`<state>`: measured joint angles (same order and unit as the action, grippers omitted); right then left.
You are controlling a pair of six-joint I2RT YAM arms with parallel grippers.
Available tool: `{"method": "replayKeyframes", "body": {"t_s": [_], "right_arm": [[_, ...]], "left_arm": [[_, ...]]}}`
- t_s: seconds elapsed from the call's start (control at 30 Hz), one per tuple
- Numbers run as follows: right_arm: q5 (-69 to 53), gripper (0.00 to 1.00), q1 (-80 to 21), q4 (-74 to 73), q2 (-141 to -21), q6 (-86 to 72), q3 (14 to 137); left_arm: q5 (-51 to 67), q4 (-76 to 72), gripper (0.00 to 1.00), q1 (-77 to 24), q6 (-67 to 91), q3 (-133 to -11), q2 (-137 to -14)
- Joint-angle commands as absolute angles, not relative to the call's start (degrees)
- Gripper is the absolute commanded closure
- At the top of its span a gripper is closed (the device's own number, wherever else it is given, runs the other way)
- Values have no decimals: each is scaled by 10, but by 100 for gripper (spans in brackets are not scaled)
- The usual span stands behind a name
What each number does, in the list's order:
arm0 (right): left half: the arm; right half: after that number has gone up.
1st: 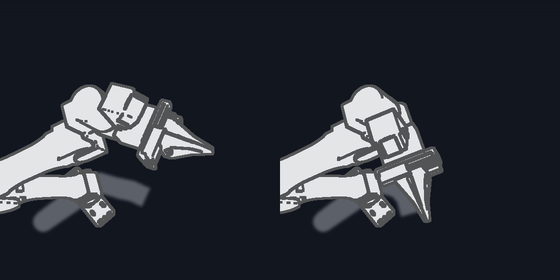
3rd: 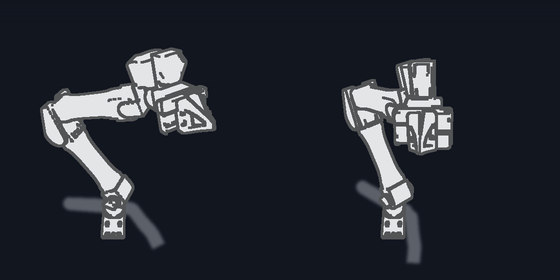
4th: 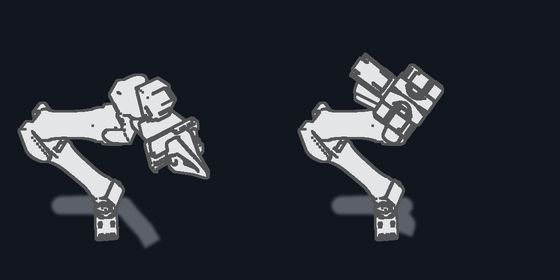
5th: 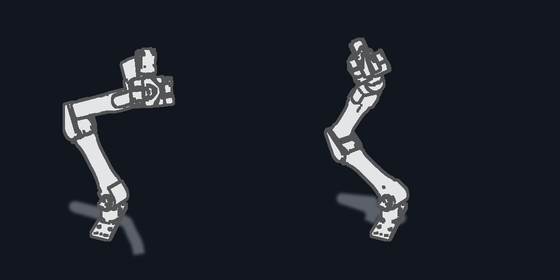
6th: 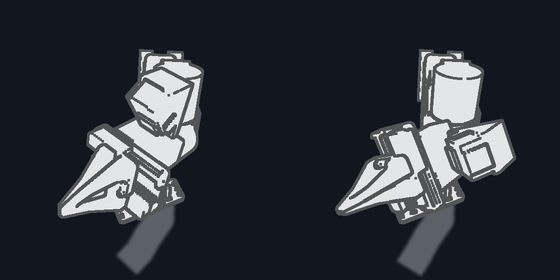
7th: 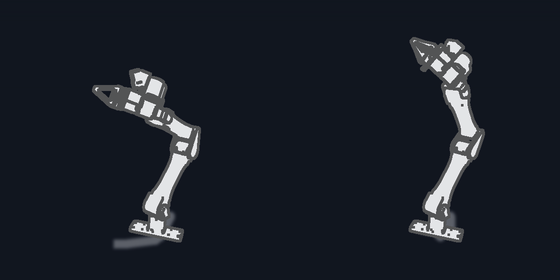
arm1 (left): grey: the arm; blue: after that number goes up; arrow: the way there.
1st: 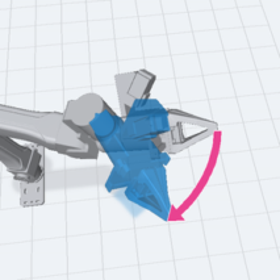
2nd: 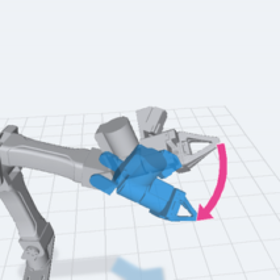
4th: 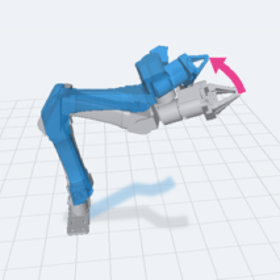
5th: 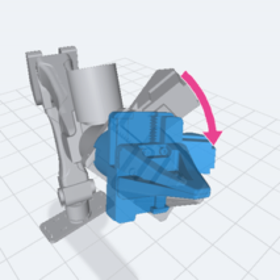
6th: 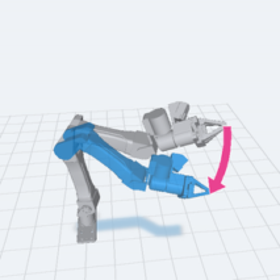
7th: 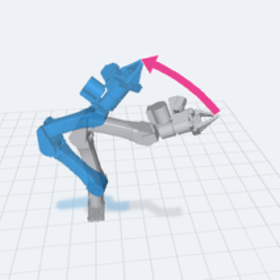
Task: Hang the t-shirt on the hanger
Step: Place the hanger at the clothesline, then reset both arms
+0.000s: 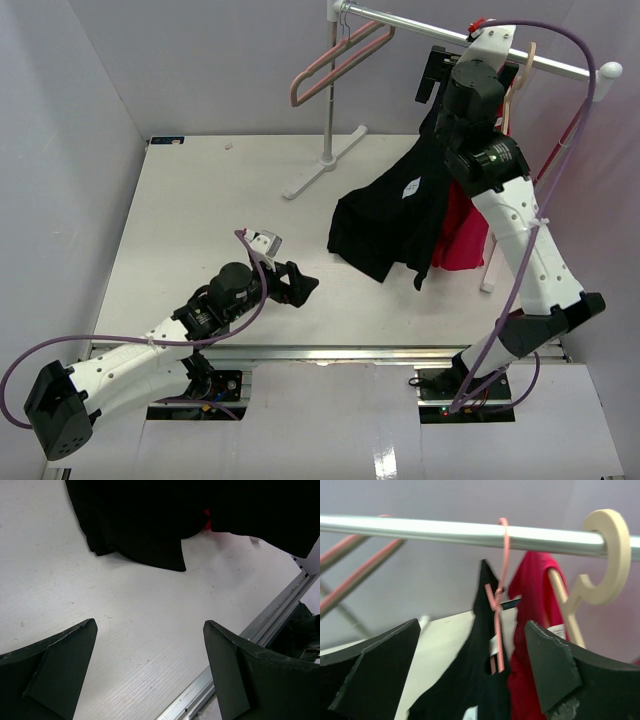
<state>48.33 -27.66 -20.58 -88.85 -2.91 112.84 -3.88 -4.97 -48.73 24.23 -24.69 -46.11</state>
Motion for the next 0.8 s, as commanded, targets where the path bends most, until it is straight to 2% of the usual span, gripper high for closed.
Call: {"method": "replayKeyframes", "body": {"t_s": [0.0, 0.27, 0.33, 0.57, 0.77], "right_arm": [[375, 10, -291, -293, -831, -65, 1137], [148, 10, -339, -243, -694, -110, 940], [147, 10, -359, -224, -681, -107, 904], [308, 10, -563, -187, -659, -68, 784], [272, 10, -613, -97, -559, -108, 610]], "left_arm": [[-35, -62, 2, -490, 236, -245, -454], [-40, -61, 2, -490, 234, -244, -440], [-44, -61, 2, -490, 233, -241, -430], [-52, -65, 2, -491, 230, -231, -399], [-94, -63, 2, -490, 233, -218, -362]]}}
